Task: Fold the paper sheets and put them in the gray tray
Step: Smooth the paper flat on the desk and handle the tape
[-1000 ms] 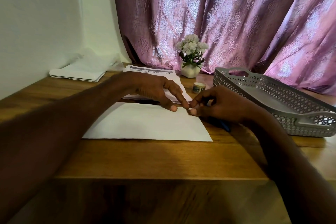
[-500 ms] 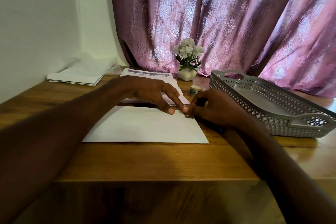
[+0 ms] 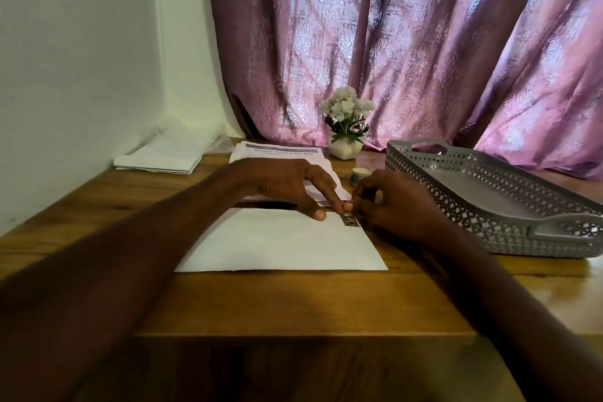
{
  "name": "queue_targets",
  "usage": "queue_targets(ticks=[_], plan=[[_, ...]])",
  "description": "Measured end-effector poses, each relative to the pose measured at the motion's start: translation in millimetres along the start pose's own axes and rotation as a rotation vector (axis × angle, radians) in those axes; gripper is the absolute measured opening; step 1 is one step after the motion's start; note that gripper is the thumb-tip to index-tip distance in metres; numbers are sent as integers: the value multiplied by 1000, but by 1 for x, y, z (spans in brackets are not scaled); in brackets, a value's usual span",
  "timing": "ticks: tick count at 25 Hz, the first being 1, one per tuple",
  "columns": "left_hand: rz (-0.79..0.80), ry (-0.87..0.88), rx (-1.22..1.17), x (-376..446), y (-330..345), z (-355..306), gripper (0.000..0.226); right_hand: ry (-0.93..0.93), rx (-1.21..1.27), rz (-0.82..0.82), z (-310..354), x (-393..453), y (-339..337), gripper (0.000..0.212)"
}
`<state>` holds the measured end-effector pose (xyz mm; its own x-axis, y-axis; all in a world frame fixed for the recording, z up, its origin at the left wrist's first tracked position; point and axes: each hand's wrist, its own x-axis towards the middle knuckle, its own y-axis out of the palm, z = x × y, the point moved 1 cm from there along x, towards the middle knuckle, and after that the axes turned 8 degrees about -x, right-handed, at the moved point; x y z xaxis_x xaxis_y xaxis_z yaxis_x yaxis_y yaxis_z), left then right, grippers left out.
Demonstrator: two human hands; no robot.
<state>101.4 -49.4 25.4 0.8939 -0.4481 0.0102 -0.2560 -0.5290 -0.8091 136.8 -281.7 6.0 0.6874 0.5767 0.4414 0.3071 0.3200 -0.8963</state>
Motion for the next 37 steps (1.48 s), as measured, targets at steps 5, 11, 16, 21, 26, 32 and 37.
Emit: queue_targets(ticks=[5,11,16,21,26,32,37], plan=[[-89,41,138,0,0,-3,21,-78,-89,-165,10,-5,-1,11],[-600,167,279,-5,1,-17,4,-139,-20,-258,27,-10,-1,42],[-928,129,537,-47,-7,-32,29,-81,23,-465,17,-10,-12,35],[-1207,-234,498,-136,2,-16,17,-91,28,-599,16,-9,-15,27],[-1129,-797,535,-205,38,5,54,-175,-2,-729,45,-21,-23,33],[-910,-823,541,-204,49,3,79,-467,4,-327,111,-43,-17,36],[-739,-672,552,-205,51,-4,69,-373,77,22,111,-43,-7,46]])
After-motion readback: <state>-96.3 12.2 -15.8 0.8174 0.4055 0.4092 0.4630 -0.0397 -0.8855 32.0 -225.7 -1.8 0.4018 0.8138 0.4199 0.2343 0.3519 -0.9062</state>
